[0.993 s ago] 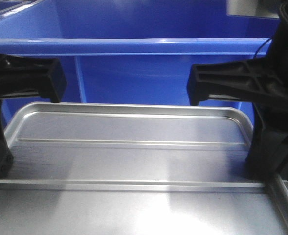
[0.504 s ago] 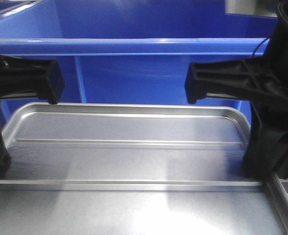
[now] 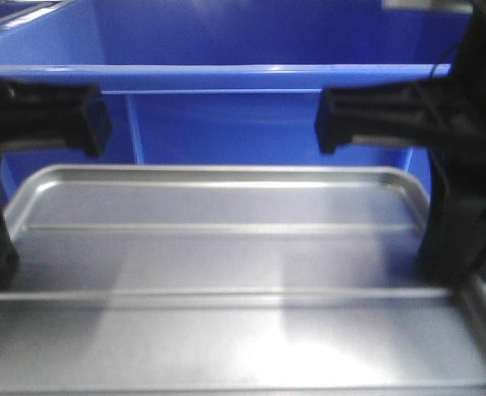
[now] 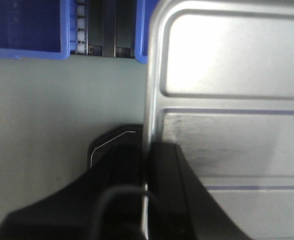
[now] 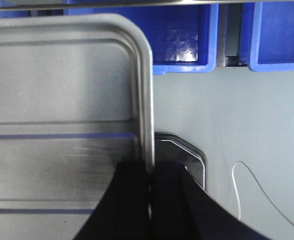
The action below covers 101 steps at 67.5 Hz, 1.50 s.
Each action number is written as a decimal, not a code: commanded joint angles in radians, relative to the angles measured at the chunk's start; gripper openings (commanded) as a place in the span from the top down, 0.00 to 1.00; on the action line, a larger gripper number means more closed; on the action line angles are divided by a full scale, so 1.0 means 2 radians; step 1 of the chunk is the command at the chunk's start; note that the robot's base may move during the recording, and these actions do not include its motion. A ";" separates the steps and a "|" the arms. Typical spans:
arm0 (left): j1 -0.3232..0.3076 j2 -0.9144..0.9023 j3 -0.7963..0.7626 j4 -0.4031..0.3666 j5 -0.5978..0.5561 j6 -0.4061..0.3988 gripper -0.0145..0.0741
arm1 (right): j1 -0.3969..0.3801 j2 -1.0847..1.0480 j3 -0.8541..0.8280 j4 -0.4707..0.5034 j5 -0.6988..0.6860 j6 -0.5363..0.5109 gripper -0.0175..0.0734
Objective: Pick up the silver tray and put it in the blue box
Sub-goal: 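Extend both arms forward, carrying the tray over the blue bin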
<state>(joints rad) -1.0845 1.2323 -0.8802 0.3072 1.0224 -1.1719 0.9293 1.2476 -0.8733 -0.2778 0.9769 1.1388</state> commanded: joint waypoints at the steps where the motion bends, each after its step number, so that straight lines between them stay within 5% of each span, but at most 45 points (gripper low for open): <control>1: -0.003 -0.026 -0.039 0.013 0.036 0.000 0.84 | 0.000 -0.015 -0.047 -0.019 0.049 -0.021 0.75; 20: -0.009 -0.047 -0.111 0.031 0.072 0.025 0.85 | 0.000 -0.020 -0.119 -0.025 0.076 -0.033 0.75; 39: -0.009 -0.047 -0.163 0.095 0.071 0.029 0.85 | -0.003 -0.018 -0.185 -0.048 0.079 -0.074 0.75; 58: 0.017 -0.003 -0.222 0.107 0.034 0.104 0.84 | -0.043 -0.006 -0.246 -0.048 0.064 -0.117 0.75; 86: 0.128 0.122 -0.359 -0.005 -0.056 0.230 0.84 | -0.137 0.099 -0.351 -0.026 0.003 -0.190 0.75; 101: 0.176 0.170 -0.381 -0.023 -0.101 0.237 0.84 | -0.188 0.161 -0.392 0.041 -0.032 -0.242 0.75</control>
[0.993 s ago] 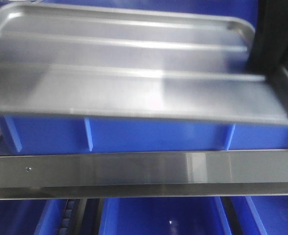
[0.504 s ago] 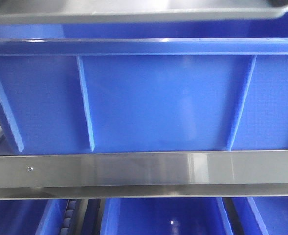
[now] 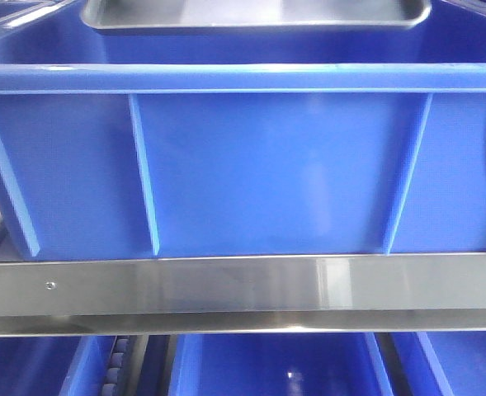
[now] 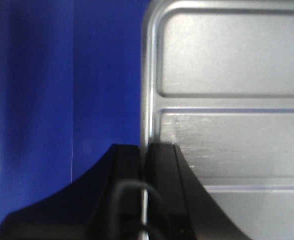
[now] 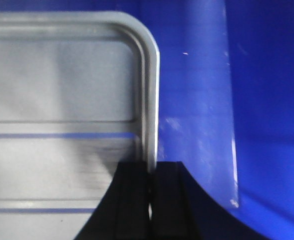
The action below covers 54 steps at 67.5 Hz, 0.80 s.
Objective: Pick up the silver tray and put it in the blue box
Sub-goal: 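Extend both arms forward, carrying the tray over the blue bin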
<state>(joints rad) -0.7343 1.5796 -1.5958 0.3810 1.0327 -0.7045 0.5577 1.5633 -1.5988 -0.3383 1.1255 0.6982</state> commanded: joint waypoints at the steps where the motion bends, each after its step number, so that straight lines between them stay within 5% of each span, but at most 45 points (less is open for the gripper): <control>1: 0.003 -0.002 -0.023 -0.060 -0.107 0.003 0.84 | -0.005 0.006 -0.030 0.072 -0.107 -0.022 0.75; 54: 0.019 0.023 -0.023 -0.047 -0.087 0.003 0.84 | -0.014 0.034 -0.031 0.072 -0.100 -0.022 0.74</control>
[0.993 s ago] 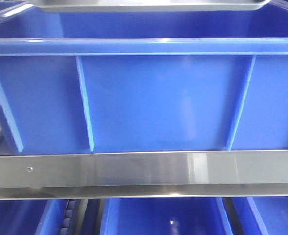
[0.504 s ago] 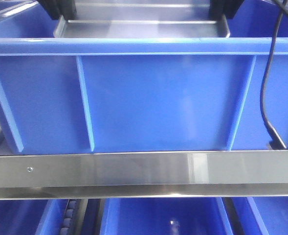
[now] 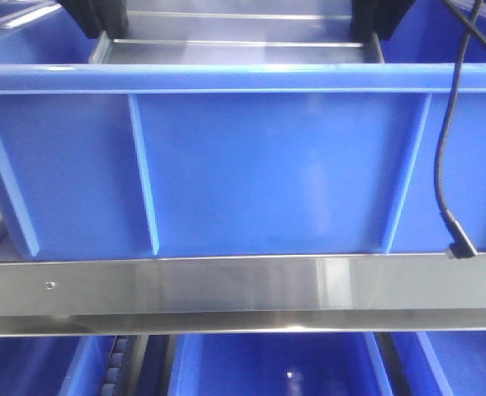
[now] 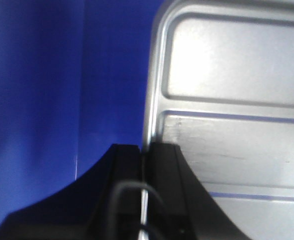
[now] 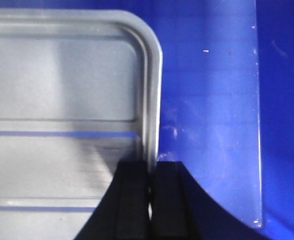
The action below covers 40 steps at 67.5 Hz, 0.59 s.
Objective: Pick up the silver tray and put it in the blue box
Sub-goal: 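Extend both arms forward, carrying the tray over the blue bin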
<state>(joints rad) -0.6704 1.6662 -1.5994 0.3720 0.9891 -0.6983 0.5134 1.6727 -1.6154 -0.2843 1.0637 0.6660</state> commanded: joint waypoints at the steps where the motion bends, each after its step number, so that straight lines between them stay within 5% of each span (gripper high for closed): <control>1: -0.012 -0.020 -0.022 -0.041 -0.064 0.000 0.84 | 0.009 -0.020 -0.022 0.045 -0.069 -0.006 0.74; 10: -0.012 -0.020 -0.022 -0.039 -0.063 -0.001 0.84 | 0.009 -0.020 -0.022 0.045 -0.069 -0.006 0.71; 20: -0.012 -0.020 -0.022 -0.030 -0.063 -0.002 0.83 | 0.009 -0.020 -0.022 0.045 -0.066 -0.006 0.55; 33: -0.012 -0.020 -0.022 -0.020 -0.059 -0.004 0.61 | 0.008 -0.020 -0.022 0.045 -0.064 -0.006 0.48; 40: -0.012 -0.020 -0.022 -0.009 -0.045 -0.004 0.58 | 0.003 -0.020 -0.022 0.042 -0.063 -0.006 0.48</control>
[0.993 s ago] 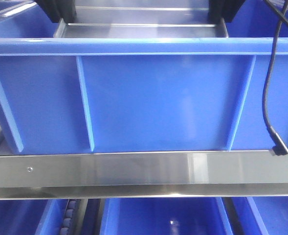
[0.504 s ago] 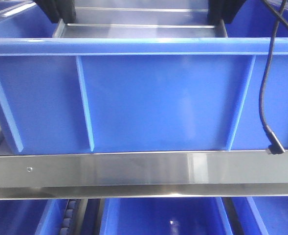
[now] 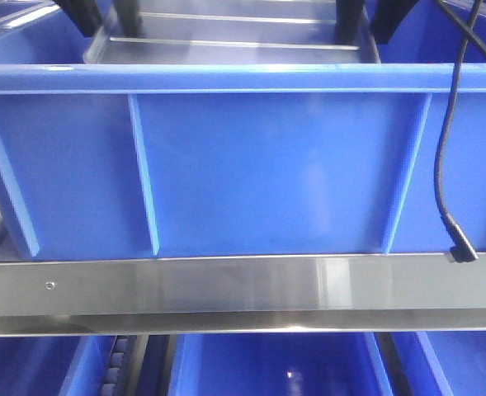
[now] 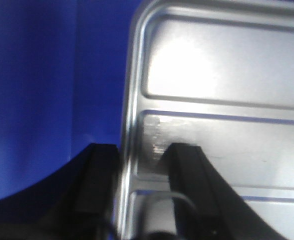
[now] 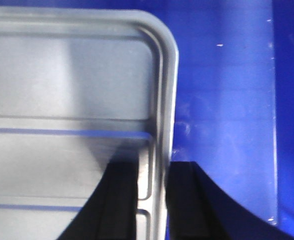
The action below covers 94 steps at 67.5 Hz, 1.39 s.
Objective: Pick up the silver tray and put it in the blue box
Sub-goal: 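Lower the tray into the blue bin and open both grippers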
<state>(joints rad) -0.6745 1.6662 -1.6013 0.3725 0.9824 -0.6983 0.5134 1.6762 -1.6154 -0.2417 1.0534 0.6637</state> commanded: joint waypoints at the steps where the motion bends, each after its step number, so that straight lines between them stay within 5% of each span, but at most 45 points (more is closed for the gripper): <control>1: -0.010 -0.020 -0.021 -0.006 -0.038 -0.004 0.58 | 0.003 -0.022 -0.022 0.020 -0.058 -0.005 0.48; 42: 0.016 -0.020 -0.024 -0.010 -0.019 -0.007 0.60 | -0.018 -0.022 -0.022 0.021 -0.061 -0.005 0.49; 55: 0.016 -0.020 -0.024 -0.016 -0.025 -0.007 0.85 | -0.017 -0.022 -0.022 0.021 -0.066 -0.005 0.77; 77: 0.016 -0.028 -0.020 -0.016 -0.007 -0.007 0.85 | -0.016 -0.024 -0.022 0.020 -0.082 -0.054 0.75; 94: 0.016 -0.082 0.047 -0.041 -0.063 -0.007 0.83 | 0.001 -0.076 0.043 0.024 -0.140 -0.101 0.75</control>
<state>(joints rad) -0.6439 1.5902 -1.5225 0.2885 0.9364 -0.7016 0.5005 1.6251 -1.5594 -0.1790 0.8954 0.4950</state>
